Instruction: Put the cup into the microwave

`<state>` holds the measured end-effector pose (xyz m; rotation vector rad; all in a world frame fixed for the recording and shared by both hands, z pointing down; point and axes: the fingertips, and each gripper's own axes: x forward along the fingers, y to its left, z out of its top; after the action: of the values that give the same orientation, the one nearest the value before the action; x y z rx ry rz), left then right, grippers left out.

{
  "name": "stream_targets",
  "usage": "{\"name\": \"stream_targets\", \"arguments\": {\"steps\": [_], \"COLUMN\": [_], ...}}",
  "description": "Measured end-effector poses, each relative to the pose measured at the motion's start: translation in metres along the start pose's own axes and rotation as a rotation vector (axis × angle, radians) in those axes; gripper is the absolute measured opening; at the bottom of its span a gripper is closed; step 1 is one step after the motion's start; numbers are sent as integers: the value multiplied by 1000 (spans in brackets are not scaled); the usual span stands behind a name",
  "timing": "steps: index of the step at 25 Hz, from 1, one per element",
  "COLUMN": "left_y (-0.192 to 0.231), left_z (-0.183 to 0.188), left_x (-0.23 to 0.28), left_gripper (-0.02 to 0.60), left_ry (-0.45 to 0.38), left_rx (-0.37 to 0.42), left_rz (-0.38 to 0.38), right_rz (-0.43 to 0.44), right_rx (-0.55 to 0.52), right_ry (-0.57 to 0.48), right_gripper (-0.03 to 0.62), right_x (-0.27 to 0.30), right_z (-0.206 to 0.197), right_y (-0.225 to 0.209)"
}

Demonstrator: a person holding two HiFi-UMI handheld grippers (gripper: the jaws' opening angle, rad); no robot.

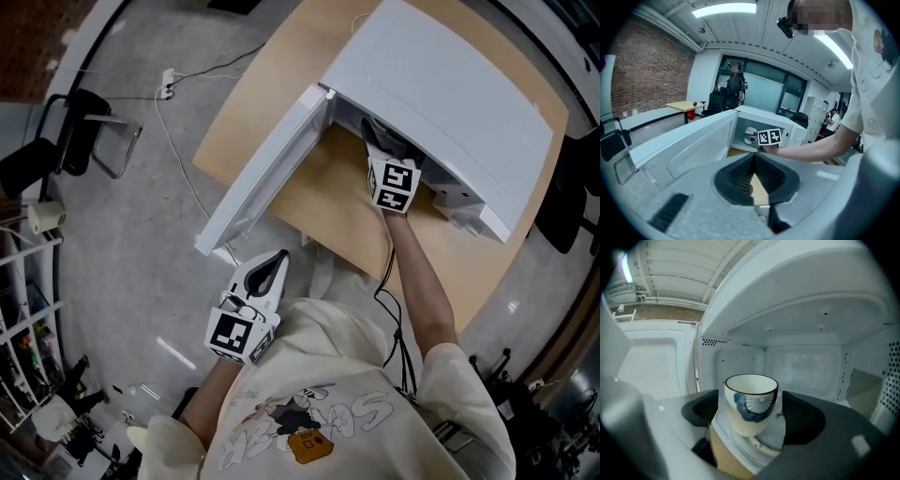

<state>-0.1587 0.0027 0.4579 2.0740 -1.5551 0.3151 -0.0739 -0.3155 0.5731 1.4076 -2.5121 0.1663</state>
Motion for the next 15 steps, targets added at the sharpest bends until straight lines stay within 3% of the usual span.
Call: {"name": "stream_targets", "arguments": {"steps": [5, 7, 12, 15], "left_y": [-4, -8, -22, -24], "left_z": [4, 6, 12, 17], "left_x": [7, 10, 20, 21], "left_gripper": [5, 5, 5, 5], "left_ry": [-14, -20, -41, -55], "left_rx": [-16, -20, -11, -13], "left_rz": [-12, -19, -48, -48], "right_rz": [-9, 7, 54, 168], "right_rx": [52, 77, 64, 79], "right_ry": [-24, -17, 16, 38], "right_gripper": [432, 404, 14, 6], "right_x": [-32, -47, -95, -125], "right_z": [13, 15, 25, 35], "right_y": [3, 10, 26, 53]}}
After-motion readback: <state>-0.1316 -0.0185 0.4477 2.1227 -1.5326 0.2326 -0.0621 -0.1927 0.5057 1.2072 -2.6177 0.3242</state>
